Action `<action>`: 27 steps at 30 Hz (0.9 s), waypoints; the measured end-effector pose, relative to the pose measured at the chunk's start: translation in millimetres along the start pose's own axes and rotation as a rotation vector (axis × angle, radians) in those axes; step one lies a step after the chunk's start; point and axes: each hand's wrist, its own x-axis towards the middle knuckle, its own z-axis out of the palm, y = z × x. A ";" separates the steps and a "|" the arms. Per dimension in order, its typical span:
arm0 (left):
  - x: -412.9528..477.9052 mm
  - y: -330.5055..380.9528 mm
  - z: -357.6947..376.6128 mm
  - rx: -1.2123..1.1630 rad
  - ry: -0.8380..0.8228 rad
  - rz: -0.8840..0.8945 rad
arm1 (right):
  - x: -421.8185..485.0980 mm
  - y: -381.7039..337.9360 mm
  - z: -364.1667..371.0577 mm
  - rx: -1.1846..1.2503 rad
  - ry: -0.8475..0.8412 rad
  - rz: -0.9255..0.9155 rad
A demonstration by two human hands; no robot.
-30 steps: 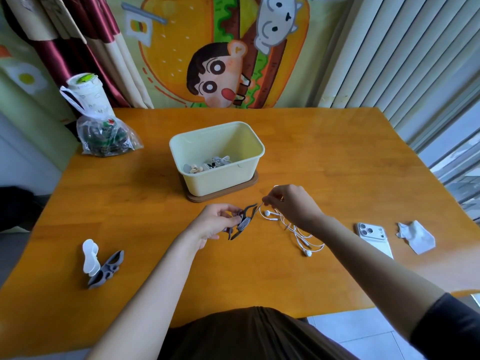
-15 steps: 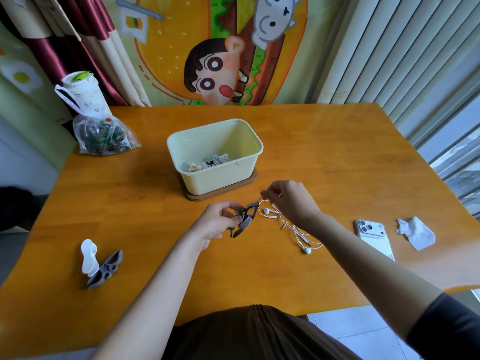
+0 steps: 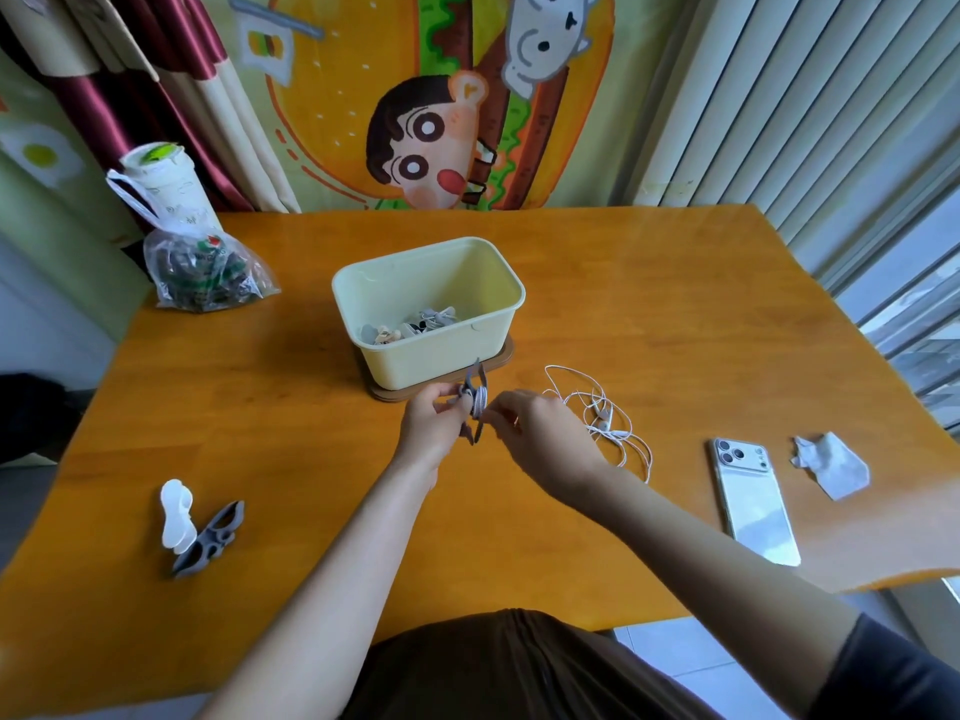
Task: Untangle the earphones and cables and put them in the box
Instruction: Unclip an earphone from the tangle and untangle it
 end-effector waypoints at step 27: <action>2.7 2.4 -16.9 0.288 -0.314 -0.005 | 16.3 30.6 -26.8 -0.065 -0.054 0.254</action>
